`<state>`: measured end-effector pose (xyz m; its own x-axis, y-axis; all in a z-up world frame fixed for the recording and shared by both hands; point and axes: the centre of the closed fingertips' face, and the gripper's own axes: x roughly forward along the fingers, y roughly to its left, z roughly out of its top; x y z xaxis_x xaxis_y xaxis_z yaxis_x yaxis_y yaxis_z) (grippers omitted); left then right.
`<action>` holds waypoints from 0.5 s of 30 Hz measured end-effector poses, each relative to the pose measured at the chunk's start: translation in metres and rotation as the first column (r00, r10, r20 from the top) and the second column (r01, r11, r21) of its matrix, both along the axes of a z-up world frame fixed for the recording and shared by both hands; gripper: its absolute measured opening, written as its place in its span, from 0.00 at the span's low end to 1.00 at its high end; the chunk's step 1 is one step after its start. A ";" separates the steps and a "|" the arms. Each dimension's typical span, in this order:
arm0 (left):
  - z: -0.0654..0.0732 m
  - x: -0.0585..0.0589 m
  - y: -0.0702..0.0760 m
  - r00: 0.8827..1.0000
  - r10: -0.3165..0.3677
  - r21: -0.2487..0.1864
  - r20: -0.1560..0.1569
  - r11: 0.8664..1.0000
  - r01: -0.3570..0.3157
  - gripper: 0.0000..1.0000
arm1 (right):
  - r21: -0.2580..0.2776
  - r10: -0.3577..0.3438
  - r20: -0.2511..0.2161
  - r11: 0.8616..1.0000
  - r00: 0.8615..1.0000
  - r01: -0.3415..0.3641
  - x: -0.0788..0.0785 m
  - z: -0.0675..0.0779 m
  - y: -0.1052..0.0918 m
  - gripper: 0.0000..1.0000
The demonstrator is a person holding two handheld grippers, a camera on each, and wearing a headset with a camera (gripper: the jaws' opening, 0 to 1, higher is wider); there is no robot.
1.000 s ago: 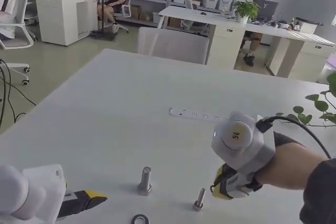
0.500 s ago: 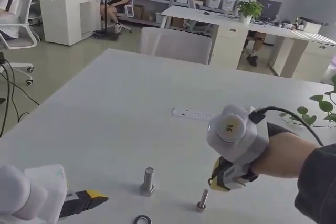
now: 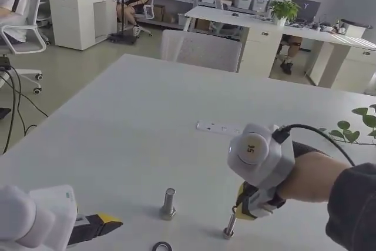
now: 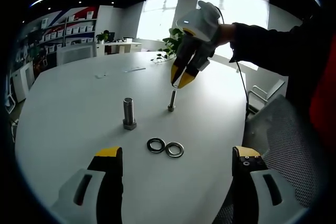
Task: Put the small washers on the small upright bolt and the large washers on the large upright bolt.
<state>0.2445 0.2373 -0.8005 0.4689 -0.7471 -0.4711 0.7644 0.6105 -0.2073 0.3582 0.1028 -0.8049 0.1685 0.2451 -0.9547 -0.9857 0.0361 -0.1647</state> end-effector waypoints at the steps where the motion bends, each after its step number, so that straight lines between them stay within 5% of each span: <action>1: 0.000 0.000 0.000 1.000 0.000 0.001 0.000 1.000 0.000 0.86 | 0.000 -0.001 -0.003 1.000 1.000 0.001 0.000 -0.001 0.000 0.13; 15: -0.003 0.002 0.003 1.000 0.003 0.003 -0.008 1.000 -0.003 0.85 | -0.014 0.003 -0.018 1.000 1.000 -0.004 0.002 -0.009 0.000 0.14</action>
<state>0.2460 0.2404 -0.8038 0.4673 -0.7442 -0.4773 0.7610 0.6133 -0.2114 0.3605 0.1029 -0.8142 0.1506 0.2321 -0.9610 -0.9886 0.0305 -0.1476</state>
